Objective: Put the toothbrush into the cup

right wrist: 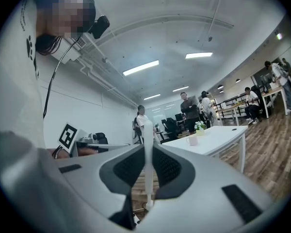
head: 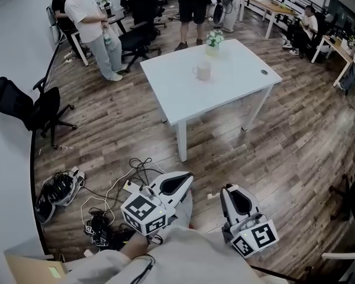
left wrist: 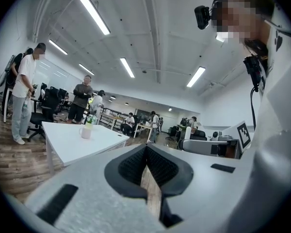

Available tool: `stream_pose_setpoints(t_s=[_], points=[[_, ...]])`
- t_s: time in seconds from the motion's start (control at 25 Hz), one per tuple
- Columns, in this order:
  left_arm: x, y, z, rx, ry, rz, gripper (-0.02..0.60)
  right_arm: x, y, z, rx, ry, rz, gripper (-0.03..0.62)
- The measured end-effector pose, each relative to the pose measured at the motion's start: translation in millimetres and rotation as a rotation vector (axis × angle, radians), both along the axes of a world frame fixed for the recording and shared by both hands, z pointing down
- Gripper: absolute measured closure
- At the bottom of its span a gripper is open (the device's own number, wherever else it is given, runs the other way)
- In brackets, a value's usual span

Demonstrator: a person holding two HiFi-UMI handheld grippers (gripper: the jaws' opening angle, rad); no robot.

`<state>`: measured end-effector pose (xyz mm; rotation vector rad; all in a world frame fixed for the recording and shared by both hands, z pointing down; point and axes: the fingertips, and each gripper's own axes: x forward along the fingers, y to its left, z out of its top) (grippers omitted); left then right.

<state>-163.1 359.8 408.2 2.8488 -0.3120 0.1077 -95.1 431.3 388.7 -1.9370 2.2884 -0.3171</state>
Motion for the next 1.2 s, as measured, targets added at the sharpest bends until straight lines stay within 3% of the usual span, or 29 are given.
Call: stream_pose_setpoints(t_s=[0.24,0.56,0.72,0.84,1.0,1.2], points=[[27.9,-34.1,10.1,-0.011,0.013,0.017,0.577,24.4,-31.4,3.6,-0.004,0.023,0.013,0.536],[96.9,-129.3,-0.7,0.013,0.042,0.056,0.577,84.5,-116.8,-4.9,0.004,0.045,0.053,0.536],[131.2,-184.1,7.9,-0.03,0.002,0.101,0.577,107.6,-167.7,0.2,-0.021,0.018,0.079,0.536],[147.3,-221.2,6.5,-0.018,-0.011,0.133,0.577,119.6,-205.2,2.2,-0.026,0.009,0.083,0.536],[170.4,-273.2,4.7,-0.007,-0.014,0.138,0.577,141.1,-257.1,6.5,-0.022,-0.009,0.098,0.536],[193.8,-313.6,22.8,-0.062,-0.034,0.151,0.577,165.3,-304.6,15.8,-0.065,-0.02,0.095,0.536]])
